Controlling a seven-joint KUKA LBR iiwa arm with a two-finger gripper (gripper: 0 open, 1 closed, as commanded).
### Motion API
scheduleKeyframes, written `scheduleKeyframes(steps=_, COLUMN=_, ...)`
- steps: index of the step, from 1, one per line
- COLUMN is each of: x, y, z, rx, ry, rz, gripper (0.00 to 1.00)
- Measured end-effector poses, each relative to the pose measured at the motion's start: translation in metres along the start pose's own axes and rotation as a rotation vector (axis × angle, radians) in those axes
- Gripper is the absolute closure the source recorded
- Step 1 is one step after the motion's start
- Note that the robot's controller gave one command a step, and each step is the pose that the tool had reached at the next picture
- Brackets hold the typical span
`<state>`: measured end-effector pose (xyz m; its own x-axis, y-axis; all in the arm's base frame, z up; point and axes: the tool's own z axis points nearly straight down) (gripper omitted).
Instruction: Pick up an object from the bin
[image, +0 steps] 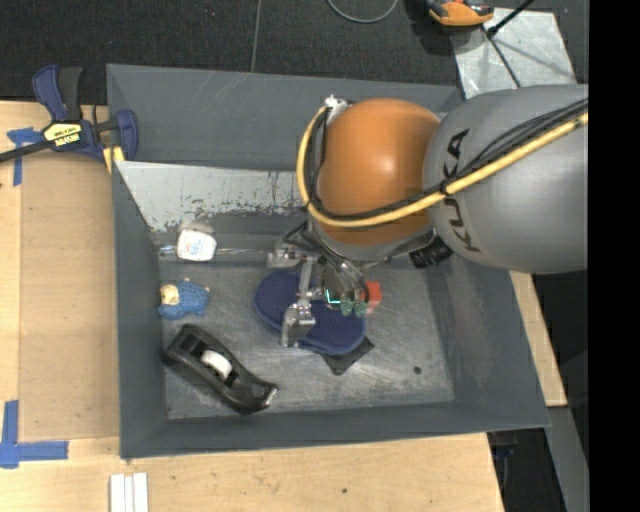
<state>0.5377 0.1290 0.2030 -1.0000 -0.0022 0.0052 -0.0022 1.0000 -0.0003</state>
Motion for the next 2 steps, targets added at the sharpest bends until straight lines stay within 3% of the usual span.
scheduleKeyframes(steps=1, x=-0.044, y=-0.059, z=0.128, rx=-0.007, ry=-0.007, rz=0.314, gripper=0.0)
scheduleKeyframes(steps=2, x=-0.04, y=-0.05, z=0.101, rx=-0.003, ry=-0.011, rz=0.371, gripper=0.0)
